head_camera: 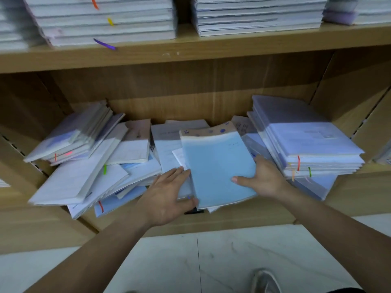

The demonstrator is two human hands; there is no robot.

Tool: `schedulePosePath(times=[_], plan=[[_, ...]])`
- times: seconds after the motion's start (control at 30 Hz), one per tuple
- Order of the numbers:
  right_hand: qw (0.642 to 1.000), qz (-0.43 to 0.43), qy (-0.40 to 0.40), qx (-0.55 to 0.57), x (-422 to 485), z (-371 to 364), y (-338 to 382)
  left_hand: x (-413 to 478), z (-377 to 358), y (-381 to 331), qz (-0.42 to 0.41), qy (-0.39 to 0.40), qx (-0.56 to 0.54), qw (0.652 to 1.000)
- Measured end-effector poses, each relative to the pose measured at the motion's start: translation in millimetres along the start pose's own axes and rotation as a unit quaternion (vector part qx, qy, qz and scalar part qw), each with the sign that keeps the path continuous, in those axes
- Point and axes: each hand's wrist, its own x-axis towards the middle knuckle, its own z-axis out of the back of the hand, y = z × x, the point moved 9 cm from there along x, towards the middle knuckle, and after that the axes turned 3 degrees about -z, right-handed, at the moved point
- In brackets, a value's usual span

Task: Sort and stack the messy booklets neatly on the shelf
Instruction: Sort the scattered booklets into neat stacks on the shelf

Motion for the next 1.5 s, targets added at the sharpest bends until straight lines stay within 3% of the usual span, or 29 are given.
schedulePosePath(times=[0.17,0.4,0.67,0.83,1.03,1.17,1.33,1.5], plan=[[1.000,0.008,-0.008,-0.002,-6,13,13,4,0,-2,0.010,0.001,0.003,1.000],[0.980,0.039,-0.183,0.061,-20,69,26,12,-11,1,-0.001,0.016,0.034,0.999],[0.947,0.001,-0.289,0.139,-31,106,9,21,-7,-25,0.015,-0.047,0.031,0.998],[0.957,-0.078,-0.269,0.078,-25,102,-13,26,6,-26,0.045,-0.112,-0.098,0.988],[0.969,-0.081,-0.231,0.016,-21,97,-14,30,13,-33,0.029,-0.188,-0.208,0.960],[0.974,-0.075,-0.213,-0.005,-20,92,-13,34,9,-27,0.048,-0.215,-0.236,0.947],[0.978,-0.073,-0.192,-0.023,-22,89,-11,39,4,-20,0.092,-0.185,-0.261,0.943],[0.992,-0.080,-0.101,-0.009,-18,76,-9,35,16,-21,0.076,-0.189,-0.202,0.958]])
